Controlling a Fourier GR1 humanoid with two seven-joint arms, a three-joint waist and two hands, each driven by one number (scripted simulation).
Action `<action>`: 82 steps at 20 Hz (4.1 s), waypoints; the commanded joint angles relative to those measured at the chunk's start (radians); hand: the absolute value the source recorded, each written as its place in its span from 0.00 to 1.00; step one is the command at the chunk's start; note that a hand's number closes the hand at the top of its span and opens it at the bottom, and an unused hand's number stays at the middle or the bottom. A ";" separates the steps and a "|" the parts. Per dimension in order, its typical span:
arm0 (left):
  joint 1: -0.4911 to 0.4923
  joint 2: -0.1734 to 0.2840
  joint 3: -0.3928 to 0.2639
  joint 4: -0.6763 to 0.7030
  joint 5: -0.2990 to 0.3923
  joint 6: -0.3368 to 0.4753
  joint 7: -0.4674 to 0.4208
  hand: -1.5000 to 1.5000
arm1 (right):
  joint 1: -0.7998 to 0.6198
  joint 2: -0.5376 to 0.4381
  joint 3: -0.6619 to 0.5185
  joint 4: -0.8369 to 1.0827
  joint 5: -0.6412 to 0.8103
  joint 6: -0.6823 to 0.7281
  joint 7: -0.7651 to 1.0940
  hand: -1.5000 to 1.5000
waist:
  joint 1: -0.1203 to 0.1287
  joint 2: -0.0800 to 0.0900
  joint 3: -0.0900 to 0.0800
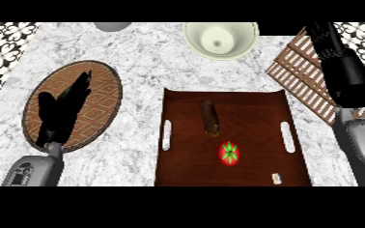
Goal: Pick the sweet potato from the tray and place it in the tiered shelf
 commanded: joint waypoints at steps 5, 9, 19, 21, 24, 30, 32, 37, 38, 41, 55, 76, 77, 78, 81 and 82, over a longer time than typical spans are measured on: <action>-0.136 -0.018 0.034 -0.062 0.050 -0.019 -0.019 0.50 | -0.241 0.040 0.292 0.073 0.332 -0.037 0.185 1.00 | 0.074 -0.003 -0.011; -0.123 -0.048 0.040 -0.028 0.069 -0.022 -0.044 0.50 | -0.251 0.169 0.280 0.200 0.413 -0.186 0.446 0.00 | 0.039 0.000 -0.009; -0.114 0.000 0.116 -0.045 0.124 -0.072 -0.024 0.50 | -0.439 0.236 0.376 0.152 0.323 0.164 0.599 0.00 | 0.006 -0.011 -0.008; -0.076 -0.022 0.074 -0.064 0.086 -0.052 -0.026 0.50 | -0.464 0.239 0.438 0.150 0.333 0.245 0.728 0.00 | 0.007 -0.015 -0.009; -0.127 -0.013 0.080 -0.087 0.093 -0.040 0.025 0.50 | -0.548 0.243 0.532 0.208 0.376 0.370 0.896 0.00 | 0.017 -0.020 -0.010; -0.144 -0.044 0.063 -0.044 0.078 -0.033 -0.002 0.50 | -0.688 0.277 0.807 0.266 0.580 0.574 1.057 0.00 | 0.018 -0.012 -0.011; -0.117 -0.046 0.067 -0.062 0.079 -0.031 -0.014 0.50 | -0.702 0.336 0.814 0.289 0.582 0.617 1.115 0.00 | 0.018 -0.012 -0.008; -0.114 -0.054 0.056 -0.139 0.072 -0.011 0.047 0.50 | -0.663 0.435 0.853 0.413 0.617 0.550 1.166 0.00 | 0.024 -0.009 -0.006; -0.172 -0.033 0.066 -0.095 0.077 -0.036 0.054 0.50 | -0.649 0.436 0.909 0.431 0.601 0.506 1.161 0.00 | 0.028 -0.005 -0.006; -0.152 -0.038 0.071 -0.112 0.078 -0.031 0.047 0.50 | -0.621 0.437 0.934 0.486 0.608 0.519 1.159 0.00 | 0.027 -0.005 -0.006; -0.158 -0.031 0.090 -0.095 0.080 -0.051 0.048 0.50 | -0.629 0.438 1.038 0.509 0.590 0.620 1.325 0.00 | 0.024 -0.007 -0.006; -0.117 -0.025 0.145 -0.101 0.094 -0.096 0.026 0.50 | -0.484 0.438 0.958 0.633 0.828 0.541 1.138 0.00 | 0.012 -0.007 -0.006; -0.094 -0.086 0.096 -0.099 0.039 -0.041 -0.014 0.50 | -0.443 0.438 0.967 0.589 0.839 0.510 1.181 0.00 | 0.010 -0.007 -0.006; -0.125 -0.052 0.120 -0.057 0.049 -0.076 -0.015 0.50 | -0.471 0.438 0.934 0.632 0.841 0.538 1.132 0.00 | 0.009 -0.006 -0.006; -0.103 -0.103 0.077 -0.105 0.022 -0.035 0.023 0.50 | -0.454 0.439 0.940 0.616 0.842 0.545 1.149 0.00 | 0.013 -0.007 -0.006; -0.157 -0.079 0.104 -0.110 0.028 -0.024 0.065 0.50 | -0.443 0.439 0.916 0.605 0.857 0.570 1.135 0.00 | 0.006 -0.008 -0.005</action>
